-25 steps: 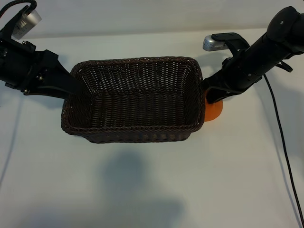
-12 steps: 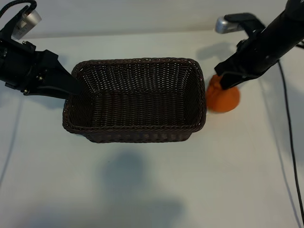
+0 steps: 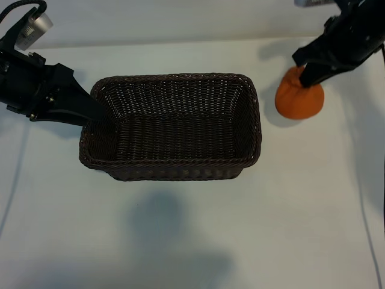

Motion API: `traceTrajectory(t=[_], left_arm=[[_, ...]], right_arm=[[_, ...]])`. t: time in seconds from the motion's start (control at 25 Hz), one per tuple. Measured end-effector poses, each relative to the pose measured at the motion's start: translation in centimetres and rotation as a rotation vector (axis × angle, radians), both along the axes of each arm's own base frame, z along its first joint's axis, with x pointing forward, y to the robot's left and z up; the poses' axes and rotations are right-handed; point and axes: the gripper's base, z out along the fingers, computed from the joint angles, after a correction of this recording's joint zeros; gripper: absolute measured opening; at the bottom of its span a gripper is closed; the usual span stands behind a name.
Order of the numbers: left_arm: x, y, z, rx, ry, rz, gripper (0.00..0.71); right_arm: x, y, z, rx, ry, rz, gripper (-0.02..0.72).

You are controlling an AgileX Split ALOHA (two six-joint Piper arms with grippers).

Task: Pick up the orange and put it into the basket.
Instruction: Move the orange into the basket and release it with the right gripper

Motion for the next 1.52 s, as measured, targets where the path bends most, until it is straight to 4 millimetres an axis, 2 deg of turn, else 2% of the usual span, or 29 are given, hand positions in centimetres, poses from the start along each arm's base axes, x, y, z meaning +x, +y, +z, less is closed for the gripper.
traceTrajectory(t=[0.2, 0.68, 1.2, 1.52], left_arm=[[0.0, 0.0, 0.0, 0.000, -0.001, -0.002, 0.456], [0.0, 0.0, 0.0, 0.000, -0.001, -0.002, 0.456], [-0.1, 0.0, 0.0, -0.003, 0.005, -0.008, 0.456], [-0.1, 0.0, 0.0, -0.003, 0.005, -0.008, 0.456]], right_arm=[[-0.2, 0.1, 2.1, 0.012, -0.006, 0.009, 0.039], [-0.7, 1.1, 2.7, 0.053, 0.023, 0.036, 0.039], [-2.6, 10.1, 2.8, 0.068, -0.008, 0.224, 0.039], [-3.2, 13.6, 3.1, 0.092, -0.077, 0.241, 0.039]])
